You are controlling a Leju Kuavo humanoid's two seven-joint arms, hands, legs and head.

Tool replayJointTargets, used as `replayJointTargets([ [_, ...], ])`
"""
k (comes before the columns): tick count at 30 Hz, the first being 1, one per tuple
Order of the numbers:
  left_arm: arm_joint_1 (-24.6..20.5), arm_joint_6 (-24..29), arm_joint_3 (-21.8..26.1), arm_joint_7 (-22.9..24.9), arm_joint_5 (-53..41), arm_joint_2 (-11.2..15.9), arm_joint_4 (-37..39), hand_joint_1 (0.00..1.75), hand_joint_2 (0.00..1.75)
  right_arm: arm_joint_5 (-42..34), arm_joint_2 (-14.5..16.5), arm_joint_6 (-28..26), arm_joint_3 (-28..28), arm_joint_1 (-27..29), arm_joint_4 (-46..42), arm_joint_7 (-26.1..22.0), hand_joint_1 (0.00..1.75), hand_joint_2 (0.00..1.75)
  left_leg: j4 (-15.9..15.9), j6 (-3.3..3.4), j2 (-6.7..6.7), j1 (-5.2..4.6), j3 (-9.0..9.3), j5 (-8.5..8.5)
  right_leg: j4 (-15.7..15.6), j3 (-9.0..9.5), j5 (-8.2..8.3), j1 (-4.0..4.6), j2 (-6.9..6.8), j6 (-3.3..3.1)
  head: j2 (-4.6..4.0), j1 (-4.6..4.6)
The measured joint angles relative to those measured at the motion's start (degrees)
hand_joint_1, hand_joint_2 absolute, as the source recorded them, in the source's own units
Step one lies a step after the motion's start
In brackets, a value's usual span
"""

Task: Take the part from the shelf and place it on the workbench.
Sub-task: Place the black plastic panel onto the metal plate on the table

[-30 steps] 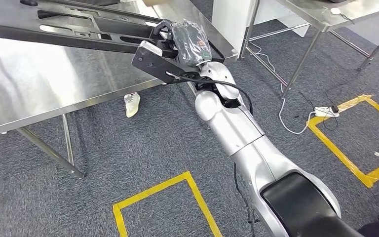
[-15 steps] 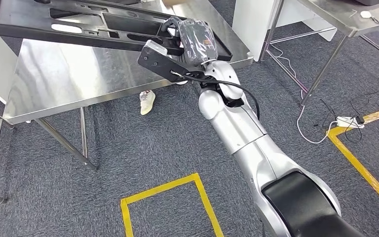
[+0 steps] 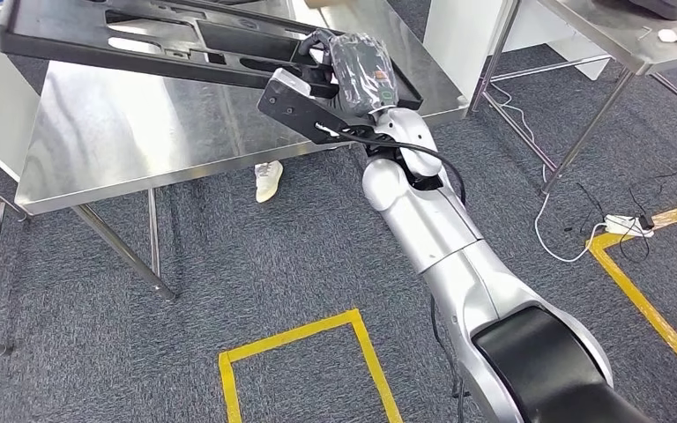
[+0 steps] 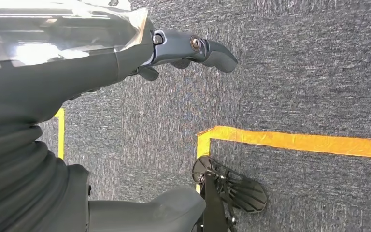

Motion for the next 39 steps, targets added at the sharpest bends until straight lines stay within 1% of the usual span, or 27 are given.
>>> replayJointTargets([
  [5,0.0,0.04,-0.02,-0.15,-0.61,0.01,0.0,0.0,1.75,-0.48,-0.21,-0.03,-0.34,0.0,0.41,-0.63,1.75,1.75,0.01,0.05,0.0,-0.02,0.0,-0.01,-0.05,0.06,0.02,-0.16,-0.02,0.04,0.0,-0.01],
  [10,0.08,0.62,-0.92,-1.09,-3.47,0.01,0.0,0.0,1.75,-2.83,-1.16,-0.81,-2.06,0.2,1.75,-3.54,1.75,1.75,0.09,0.07,0.0,0.16,-0.01,-0.03,-0.08,0.16,0.04,-0.23,-0.04,0.06,0.0,-0.02],
  [12,0.1,0.55,-1.3,-1.22,-4.13,-0.09,0.0,0.0,1.75,-3.5,-1.84,-1.44,-2.83,0.48,2.24,-4.32,1.75,1.75,0.18,0.17,0.01,0.17,-0.02,-0.11,-0.11,0.2,0.06,-0.33,-0.06,0.11,0.0,-0.03],
  [15,0.11,0.09,-1.87,-1.43,-4.53,-0.15,0.0,0.0,1.75,-4.31,-2.97,-1.96,-3.89,0.93,2.8,-5.25,1.75,1.75,0.26,0.5,0.01,0.1,-0.03,-0.31,-0.12,0.25,0.0,-0.46,-0.06,0.32,0.0,-0.04],
  [18,0.11,-0.14,-2.06,-1.61,-4.63,-0.16,0.0,0.0,1.75,-5.09,-3.78,-1.98,-4.63,1.31,2.96,-5.65,1.75,1.75,0.36,0.95,0.01,-0.03,-0.04,-0.54,-0.26,0.35,-0.02,-0.62,-0.07,0.66,0.0,-0.05],
  [20,0.12,-0.01,-2.12,-1.62,-4.67,-0.17,0.0,0.0,1.75,-5.62,-4.22,-1.96,-5.09,1.48,2.91,-5.75,1.75,1.75,-0.2,1.73,-0.04,-0.1,0.16,-0.91,0.16,0.68,0.4,-0.57,-0.1,1.37,0.0,-0.03],
  [22,0.16,0.25,-2.15,-1.57,-4.51,-0.33,0.0,0.0,1.75,-6.0,-4.64,-1.91,-5.51,1.64,2.76,-5.86,1.75,1.75,-1.16,2.79,-0.22,0.09,1.25,-1.21,1.58,0.27,0.25,-0.51,0.09,1.99,0.0,0.04],
  [23,0.17,0.33,-2.15,-1.54,-4.34,-0.43,0.0,0.0,1.75,-6.12,-4.8,-1.88,-5.64,1.67,2.68,-5.95,1.75,1.75,-1.43,3.17,-0.31,0.2,1.92,-1.3,3.17,-0.59,-0.52,-0.57,0.27,1.98,0.0,0.13],
  [24,0.17,0.33,-2.15,-1.52,-4.14,-0.52,0.0,0.0,1.75,-6.17,-4.92,-1.85,-5.72,1.72,2.64,-6.03,1.75,1.75,-1.57,3.43,-0.38,0.28,2.45,-1.37,5.87,-2.15,-1.73,-0.67,0.5,1.89,0.0,0.2],
  [25,0.15,0.29,-2.14,-1.53,-3.92,-0.57,0.0,0.0,1.75,-6.19,-5.01,-1.81,-5.75,1.83,2.63,-6.1,1.75,1.75,-1.57,3.55,-0.45,0.28,2.77,-1.55,9.41,-4.07,-3.09,-0.76,0.7,1.77,0.0,0.33],
  [26,0.14,0.24,-2.14,-1.54,-3.78,-0.61,0.0,0.0,1.75,-6.19,-5.09,-1.79,-5.79,2.06,2.63,-6.13,1.75,1.75,-1.56,3.55,-0.57,0.31,3.07,-1.78,13.04,-6.27,-4.28,-0.89,0.81,1.76,0.0,0.36],
  [27,0.16,0.19,-2.14,-1.55,-3.68,-0.67,0.0,0.0,1.75,-6.19,-5.16,-1.78,-5.84,2.4,2.63,-6.13,1.75,1.75,-1.54,3.42,-0.76,0.38,3.41,-2.06,15.53,-8.06,-4.86,-1.06,0.89,1.94,0.0,0.39],
  [28,0.2,0.14,-2.13,-1.56,-3.6,-0.75,0.0,0.0,1.75,-6.18,-5.23,-1.77,-5.87,2.72,2.63,-6.12,1.75,1.75,-1.49,3.16,-1.0,0.48,3.82,-2.39,16.16,-8.98,-4.58,-1.26,0.92,2.24,0.0,0.43],
  [29,0.27,0.1,-2.13,-1.57,-3.58,-0.85,0.0,0.0,1.75,-6.18,-5.31,-1.77,-5.9,2.96,2.63,-6.11,1.75,1.75,-1.44,2.77,-1.25,0.66,4.35,-2.79,14.44,-8.72,-3.33,-1.55,0.92,2.91,0.0,0.43],
  [31,0.4,0.05,-2.11,-1.57,-3.58,-1.01,0.0,0.0,1.75,-6.18,-5.48,-1.77,-5.96,3.16,2.64,-6.11,1.75,1.75,-1.2,1.71,-1.6,1.05,5.46,-3.83,6.64,-6.01,0.88,-2.27,0.88,4.63,0.0,0.53],
  [32,0.42,0.05,-2.1,-1.57,-3.57,-1.01,0.0,0.0,1.75,-6.2,-5.56,-1.75,-5.96,3.18,2.66,-6.13,1.75,1.75,-1.0,1.13,-1.75,1.16,5.87,-4.43,3.27,-4.78,1.97,-2.31,0.84,4.74,0.0,0.61],
  [33,0.38,0.07,-2.08,-1.58,-3.57,-0.99,0.0,0.0,1.75,-6.21,-5.58,-1.73,-5.97,3.22,2.63,-6.14,1.75,1.75,-0.84,0.58,-1.84,1.18,6.07,-5.04,1.27,-3.84,2.6,-2.23,0.82,4.31,0.0,0.61],
  [34,0.34,0.08,-2.07,-1.6,-3.56,-0.94,0.0,0.0,1.75,-6.21,-5.62,-1.71,-6.0,3.27,2.6,-6.14,1.75,1.75,-0.61,0.13,-1.87,1.21,6.23,-5.48,0.67,-3.46,2.46,-2.08,0.83,3.45,0.0,0.58],
  [35,0.3,0.1,-2.05,-1.61,-3.52,-0.92,0.0,0.0,1.75,-6.21,-5.61,-1.68,-6.02,3.29,2.56,-6.12,1.75,1.75,-0.43,-0.17,-1.9,1.29,6.4,-5.75,0.72,-3.15,1.85,-1.8,0.89,2.3,0.0,0.5],
  [36,0.27,0.11,-2.02,-1.63,-3.46,-0.93,-0.01,0.0,1.75,-6.2,-5.5,-1.67,-6.07,3.28,2.45,-6.14,1.75,1.75,0.27,-0.4,-1.75,1.45,6.14,-5.7,0.79,-2.58,1.78,-1.83,0.99,1.61,0.0,0.38],
  [37,0.26,0.11,-1.95,-1.66,-3.35,-0.95,-0.01,0.0,1.75,-6.18,-5.39,-1.67,-6.13,3.2,2.37,-6.15,1.75,1.75,1.9,-0.57,-1.46,1.62,5.4,-5.15,0.76,-2.09,1.39,-1.87,1.07,1.0,0.0,0.34],
  [38,0.22,0.12,-1.85,-1.69,-3.19,-0.98,-0.01,0.0,1.75,-6.18,-5.21,-1.66,-6.15,3.06,2.3,-6.24,1.75,1.75,4.49,-0.72,-1.08,1.72,3.81,-4.5,0.73,-1.42,0.91,-1.85,1.13,0.5,0.0,0.29],
  [39,0.18,0.13,-1.74,-1.71,-3.03,-0.99,-0.01,0.0,1.75,-6.18,-4.95,-1.65,-6.18,2.91,2.25,-6.36,1.75,1.75,7.97,-0.93,-0.67,1.81,1.41,-4.07,0.68,-0.66,0.31,-1.85,1.18,0.09,0.0,0.22],
])
